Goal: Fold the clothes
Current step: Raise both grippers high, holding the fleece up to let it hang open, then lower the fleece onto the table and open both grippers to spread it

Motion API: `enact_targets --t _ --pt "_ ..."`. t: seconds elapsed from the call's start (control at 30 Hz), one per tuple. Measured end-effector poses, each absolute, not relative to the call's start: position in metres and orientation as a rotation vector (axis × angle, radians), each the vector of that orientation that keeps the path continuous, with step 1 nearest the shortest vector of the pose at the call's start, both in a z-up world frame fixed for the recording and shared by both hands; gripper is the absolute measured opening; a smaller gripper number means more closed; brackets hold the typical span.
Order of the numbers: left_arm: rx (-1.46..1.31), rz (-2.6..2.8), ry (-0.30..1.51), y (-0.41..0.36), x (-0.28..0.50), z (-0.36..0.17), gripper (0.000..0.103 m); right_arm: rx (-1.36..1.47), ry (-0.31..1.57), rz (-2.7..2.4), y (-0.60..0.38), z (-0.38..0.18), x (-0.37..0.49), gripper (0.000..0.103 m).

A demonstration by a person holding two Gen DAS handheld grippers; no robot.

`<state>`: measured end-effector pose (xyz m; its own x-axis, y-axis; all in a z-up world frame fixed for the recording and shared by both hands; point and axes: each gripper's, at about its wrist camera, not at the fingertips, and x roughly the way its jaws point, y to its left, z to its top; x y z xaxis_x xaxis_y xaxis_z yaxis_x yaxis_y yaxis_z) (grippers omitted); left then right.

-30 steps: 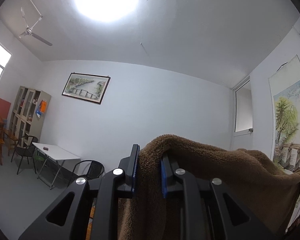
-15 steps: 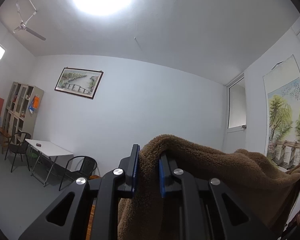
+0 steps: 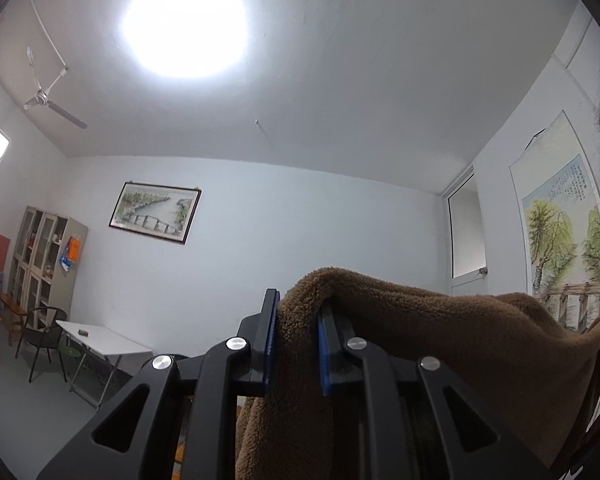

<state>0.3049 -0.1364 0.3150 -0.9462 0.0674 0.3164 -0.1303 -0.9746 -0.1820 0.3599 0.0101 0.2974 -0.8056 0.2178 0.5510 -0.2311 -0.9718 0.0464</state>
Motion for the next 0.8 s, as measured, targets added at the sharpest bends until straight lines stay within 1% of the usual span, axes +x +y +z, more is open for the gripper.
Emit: enact_targets --t 0.2,0.4,0.63,0.8 --pt "0.252 3.037 -0.303 -0.146 0.250 0.297 0.019 0.647 -0.055 2.821 0.007 0.282 0.321 0.006" --pt "-0.099 3.058 -0.260 -0.149 0.145 0.248 0.019 0.310 -0.077 2.854 0.006 0.244 0.234 0.006" --pt "-0.504 3.031 -0.195 -0.136 0.004 0.168 0.019 -0.078 -0.100 2.817 0.013 0.176 0.109 0.006" --pt "-0.829 2.966 -0.152 -0.125 -0.101 0.091 0.019 -0.365 -0.119 2.771 0.021 0.113 0.021 0.006"
